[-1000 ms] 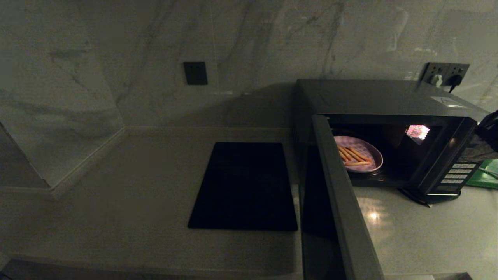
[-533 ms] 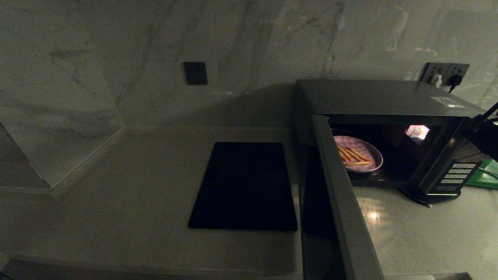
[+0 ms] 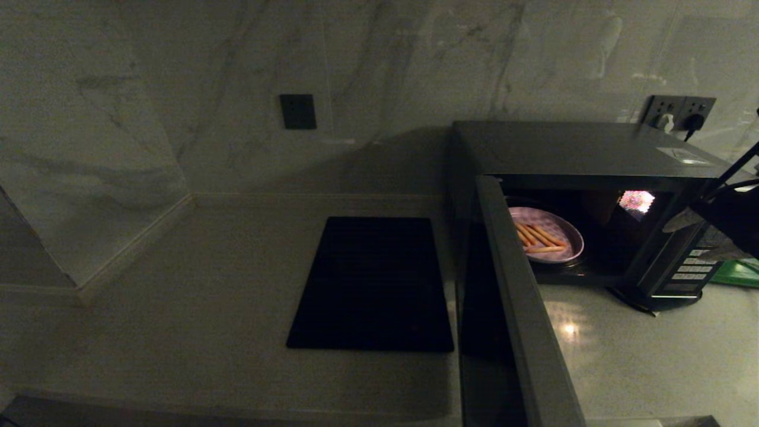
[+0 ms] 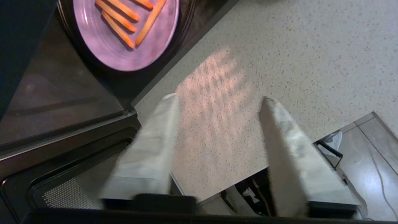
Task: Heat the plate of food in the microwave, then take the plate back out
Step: Take the plate out of the microwave
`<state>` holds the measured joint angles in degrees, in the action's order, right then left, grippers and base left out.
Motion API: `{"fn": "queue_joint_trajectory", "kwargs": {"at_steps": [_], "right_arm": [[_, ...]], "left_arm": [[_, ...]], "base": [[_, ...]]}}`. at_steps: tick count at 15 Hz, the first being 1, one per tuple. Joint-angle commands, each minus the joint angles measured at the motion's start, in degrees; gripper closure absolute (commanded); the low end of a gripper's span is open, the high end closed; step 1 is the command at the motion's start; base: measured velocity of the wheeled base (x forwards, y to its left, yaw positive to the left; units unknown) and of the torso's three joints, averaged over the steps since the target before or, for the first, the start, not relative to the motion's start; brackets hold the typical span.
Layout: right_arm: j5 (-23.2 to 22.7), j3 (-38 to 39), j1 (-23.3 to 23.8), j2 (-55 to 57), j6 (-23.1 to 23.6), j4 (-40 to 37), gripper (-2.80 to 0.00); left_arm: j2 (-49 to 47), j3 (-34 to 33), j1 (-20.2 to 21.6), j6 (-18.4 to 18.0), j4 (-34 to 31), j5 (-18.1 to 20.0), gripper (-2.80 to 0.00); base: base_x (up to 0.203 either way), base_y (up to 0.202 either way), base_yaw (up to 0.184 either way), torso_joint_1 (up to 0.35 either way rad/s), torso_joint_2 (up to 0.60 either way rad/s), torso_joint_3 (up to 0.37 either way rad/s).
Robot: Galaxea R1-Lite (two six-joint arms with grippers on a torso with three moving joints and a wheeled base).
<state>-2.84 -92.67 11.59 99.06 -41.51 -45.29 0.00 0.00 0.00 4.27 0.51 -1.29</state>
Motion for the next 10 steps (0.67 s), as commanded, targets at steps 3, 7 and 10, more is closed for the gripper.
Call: {"fn": "queue_joint_trajectory", "kwargs": {"at_steps": [3, 7, 10], "right_arm": [[-0.01, 1.82, -0.39, -0.06, -0.24, -0.24, -2.8], [-0.68, 5.39, -0.43, -2.91, -0.24, -0.41, -2.8], [-1.06, 5.23, -1.62, -1.74, -0.18, -0.84, -2.8]], "left_arm": [[-0.08, 0.0, 0.0, 0.04, 0.02, -0.03, 0.0], [-0.03, 0.0, 0.0, 0.04, 0.02, -0.03, 0.0], [0.0, 0.0, 0.0, 0.04, 0.02, -0.03, 0.0]], "base": [[0.0, 0.0, 0.0, 0.0, 0.0, 0.0], [0.0, 0.0, 0.0, 0.0, 0.0, 0.0], [0.0, 0.0, 0.0, 0.0, 0.0, 0.0]]}}
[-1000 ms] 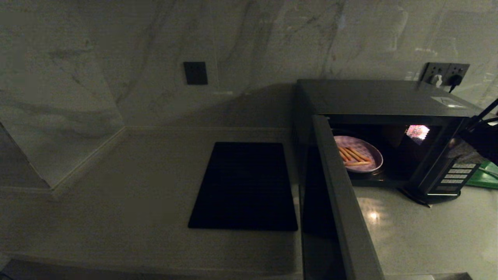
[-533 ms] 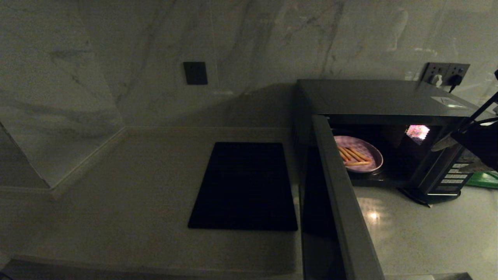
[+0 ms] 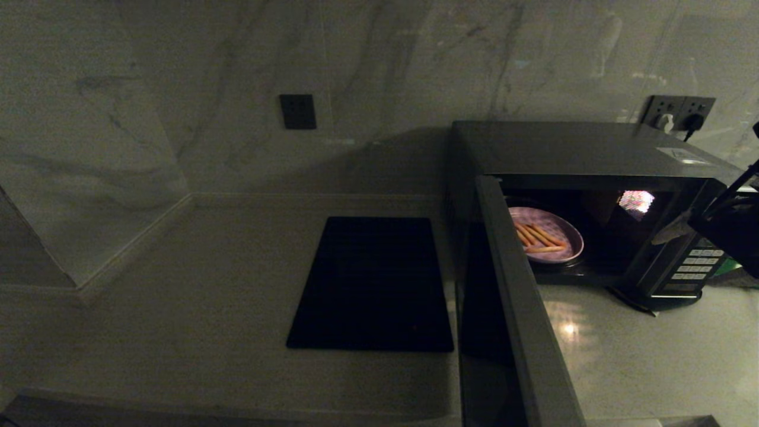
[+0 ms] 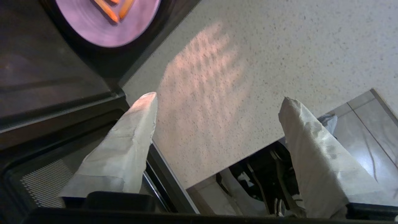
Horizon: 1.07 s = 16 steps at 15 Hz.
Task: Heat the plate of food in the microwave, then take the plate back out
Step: Take the plate out of the microwave
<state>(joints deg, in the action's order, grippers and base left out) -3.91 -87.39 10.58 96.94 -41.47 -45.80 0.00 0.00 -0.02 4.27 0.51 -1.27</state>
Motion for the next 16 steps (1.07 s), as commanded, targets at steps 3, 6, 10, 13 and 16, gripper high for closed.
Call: {"fn": "queue_joint_trajectory", "kwargs": {"at_steps": [3, 6, 10, 13, 16], "right_arm": [[0.24, -1.1, -3.1, 3.53, -3.51, 0.07, -2.8], [3.78, -3.17, -6.87, 6.84, -12.61, 2.29, -2.8], [8.9, -8.09, -9.56, 10.9, -21.96, 3.78, -2.8], [8.67, -12.24, -9.7, 13.91, -25.71, 3.74, -2.8], [8.91, -14.07, -9.72, 16.67, -27.72, 3.79, -2.8]], "left_arm": [[0.0, 0.0, 0.02, 0.04, 0.02, -0.05, 0.0], [0.0, 0.0, 0.02, 0.04, 0.02, -0.05, 0.0], [-0.09, 0.0, 0.02, 0.04, 0.02, -0.05, 0.0], [-0.09, 0.0, 0.02, 0.04, 0.02, -0.05, 0.0], [-0.01, 0.0, 0.02, 0.04, 0.02, -0.05, 0.0]], "base": [[0.0, 0.0, 0.0, 0.0, 0.0, 0.0], [0.0, 0.0, 0.0, 0.0, 0.0, 0.0], [0.0, 0.0, 0.0, 0.0, 0.0, 0.0], [0.0, 0.0, 0.0, 0.0, 0.0, 0.0], [0.0, 0.0, 0.0, 0.0, 0.0, 0.0]]}}
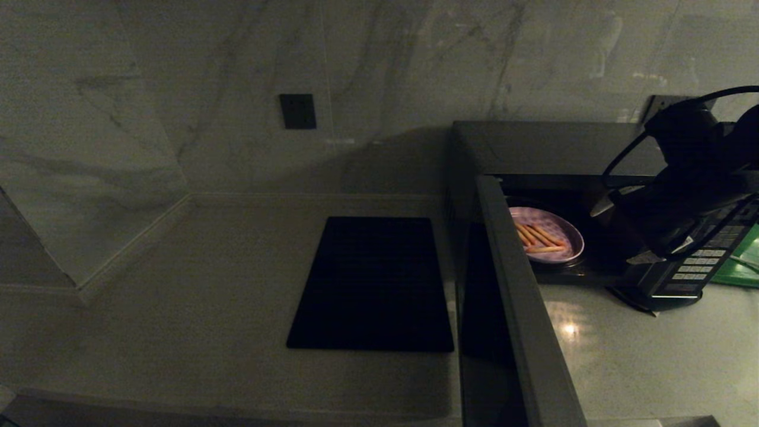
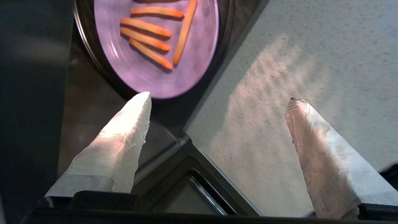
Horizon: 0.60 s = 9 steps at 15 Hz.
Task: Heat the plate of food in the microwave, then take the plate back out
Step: Take the plate out of the microwave
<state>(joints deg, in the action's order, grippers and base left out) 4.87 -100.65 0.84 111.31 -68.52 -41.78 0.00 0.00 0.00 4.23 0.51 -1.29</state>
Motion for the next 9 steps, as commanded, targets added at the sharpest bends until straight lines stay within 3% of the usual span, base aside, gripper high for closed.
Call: {"fn": "queue_joint_trajectory", "kwargs": {"at_steps": [1, 9], "right_arm": [[0.22, -0.84, 0.04, 3.08, -1.91, -0.23, -2.8], [0.09, 2.74, 0.71, 3.97, -6.19, 0.47, -2.8]], "left_arm": [[-0.01, 0.0, 0.0, 0.07, 0.02, -0.03, 0.0], [-0.09, 0.0, 0.0, 0.07, 0.02, -0.03, 0.0]], "base": [[0.0, 0.0, 0.0, 0.0, 0.0, 0.0], [0.0, 0.0, 0.0, 0.0, 0.0, 0.0]]}}
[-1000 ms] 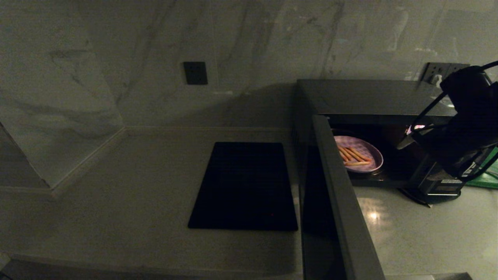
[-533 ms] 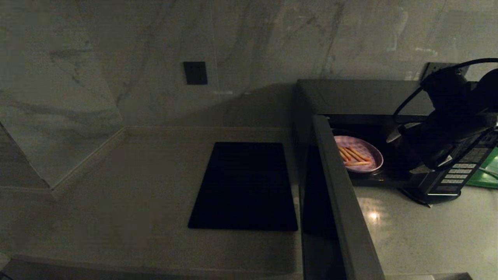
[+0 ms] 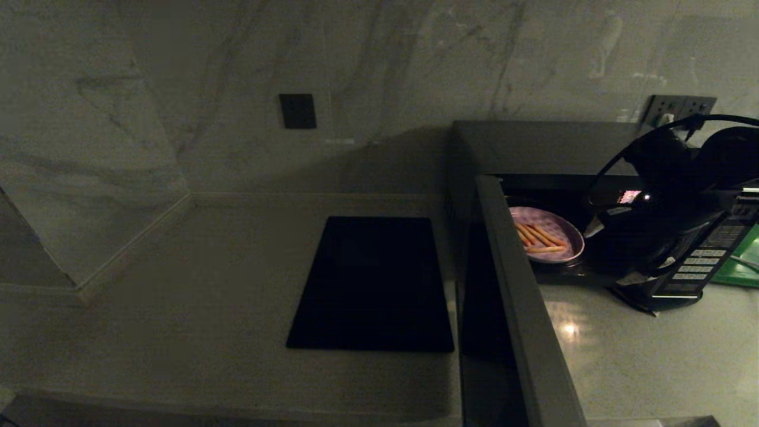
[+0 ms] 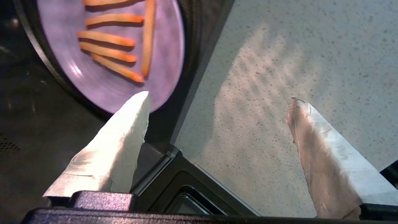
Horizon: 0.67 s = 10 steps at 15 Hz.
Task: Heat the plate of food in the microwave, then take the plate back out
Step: Take the plate out of the microwave
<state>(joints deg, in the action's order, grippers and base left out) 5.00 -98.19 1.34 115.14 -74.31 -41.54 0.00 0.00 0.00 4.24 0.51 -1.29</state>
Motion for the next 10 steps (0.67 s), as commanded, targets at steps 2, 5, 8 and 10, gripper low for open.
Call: {"fn": "queue_joint_trajectory", "kwargs": {"at_steps": [2, 5, 8, 10], "right_arm": [[-0.26, 1.03, 0.58, 0.16, -0.39, 3.27, -2.8], [-2.35, 3.37, 1.31, -0.39, 0.34, 9.77, -2.8], [-9.14, 10.27, 3.47, -3.97, 3.16, 18.43, -2.8], [-10.03, 13.99, 4.24, -5.78, 4.23, 22.76, -2.8]], "left_arm": [[-0.09, 0.0, 0.0, 0.06, 0.02, -0.03, 0.0], [-0.08, 0.0, 0.0, 0.06, 0.02, -0.03, 0.0], [-0.08, 0.0, 0.0, 0.06, 0.02, -0.03, 0.0], [-0.06, 0.0, 0.0, 0.06, 0.02, -0.03, 0.0]], "base": [[0.0, 0.0, 0.0, 0.0, 0.0, 0.0], [0.0, 0.0, 0.0, 0.0, 0.0, 0.0], [0.0, 0.0, 0.0, 0.0, 0.0, 0.0], [0.0, 0.0, 0.0, 0.0, 0.0, 0.0]]}}
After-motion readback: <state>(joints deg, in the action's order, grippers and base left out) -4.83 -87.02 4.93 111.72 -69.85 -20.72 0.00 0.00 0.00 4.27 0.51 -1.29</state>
